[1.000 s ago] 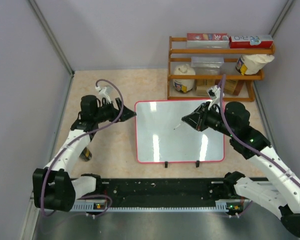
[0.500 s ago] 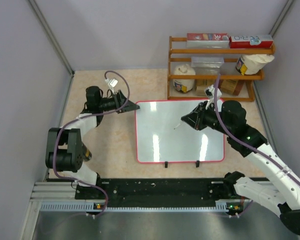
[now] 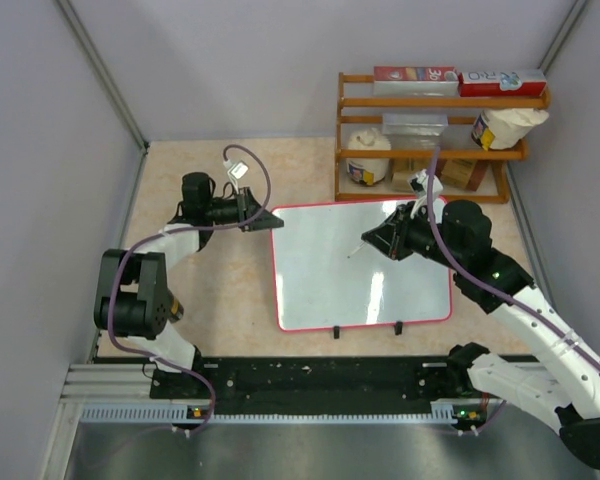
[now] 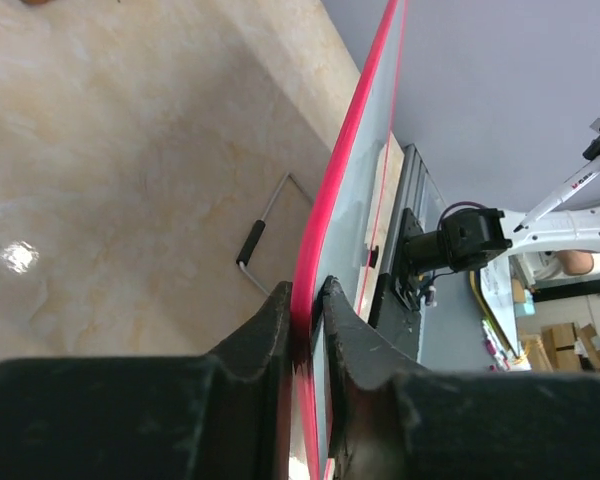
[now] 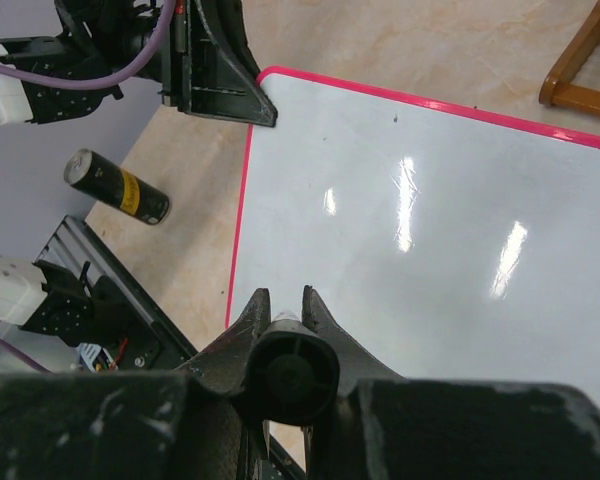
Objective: Write a sentence on the whiteboard
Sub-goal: Hold the whiteboard at the center of the board.
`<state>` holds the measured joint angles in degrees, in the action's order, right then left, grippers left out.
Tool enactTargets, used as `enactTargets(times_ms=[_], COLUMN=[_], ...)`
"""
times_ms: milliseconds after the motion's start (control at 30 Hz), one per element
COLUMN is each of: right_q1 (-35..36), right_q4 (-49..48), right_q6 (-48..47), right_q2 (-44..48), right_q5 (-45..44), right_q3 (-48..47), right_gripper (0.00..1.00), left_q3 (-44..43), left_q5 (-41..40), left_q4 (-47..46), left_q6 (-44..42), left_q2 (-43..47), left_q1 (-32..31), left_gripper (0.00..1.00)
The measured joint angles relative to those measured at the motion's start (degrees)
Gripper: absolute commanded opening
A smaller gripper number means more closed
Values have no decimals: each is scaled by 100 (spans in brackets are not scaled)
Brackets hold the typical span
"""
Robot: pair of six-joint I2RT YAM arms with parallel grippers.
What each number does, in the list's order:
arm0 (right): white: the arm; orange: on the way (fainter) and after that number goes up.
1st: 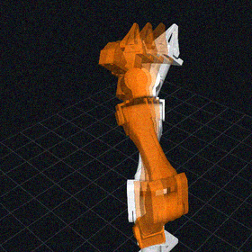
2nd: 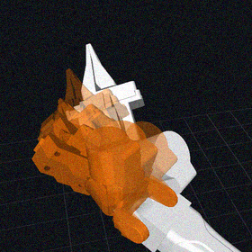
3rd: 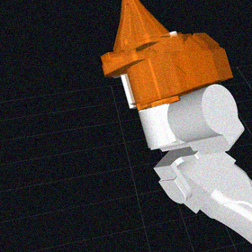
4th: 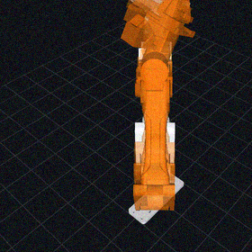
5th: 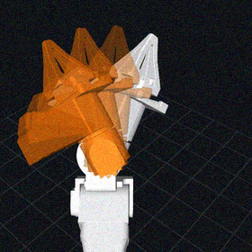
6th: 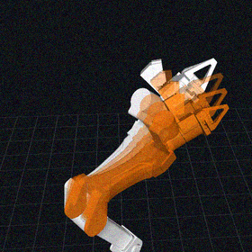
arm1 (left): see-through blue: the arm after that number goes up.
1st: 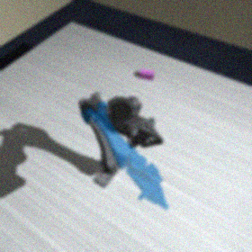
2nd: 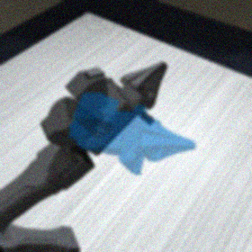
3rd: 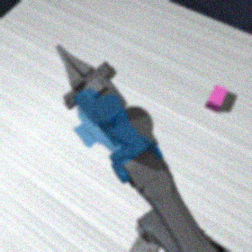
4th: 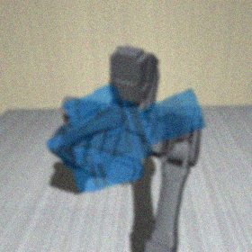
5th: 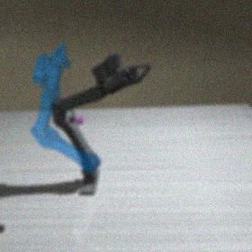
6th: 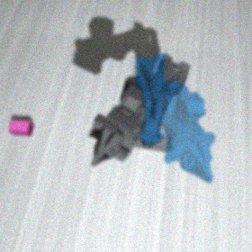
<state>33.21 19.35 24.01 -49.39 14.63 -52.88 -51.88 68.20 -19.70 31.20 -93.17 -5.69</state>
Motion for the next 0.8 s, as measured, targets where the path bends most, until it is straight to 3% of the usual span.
enactTargets(times_ms=[133,300,367,400,500,600,800], right_q1=[0,0,0,0,0,0,0], right_q4=[0,-4,-4,-4,-4,-4,-7], right_q6=[0,0,0,0,0,-2,-35], right_q2=[13,79,96,98,101,101,101], right_q5=[0,0,0,0,0,2,2], right_q3=[0,0,0,0,0,0,0], right_gripper=[0,0,0,0,0,0,0], left_q3=[0,0,0,0,0,0,0], left_q5=[74,66,31,11,-76,-273,-643], left_q4=[564,1043,1226,1311,1502,1685,2118], left_q6=[-332,-704,-852,-916,-1115,-1379,-1563], left_q2=[13,122,186,212,256,264,350], left_q1=[-37,-35,-35,-35,-39,-87,-173], left_gripper=[0,1,8,19,38,50,59])
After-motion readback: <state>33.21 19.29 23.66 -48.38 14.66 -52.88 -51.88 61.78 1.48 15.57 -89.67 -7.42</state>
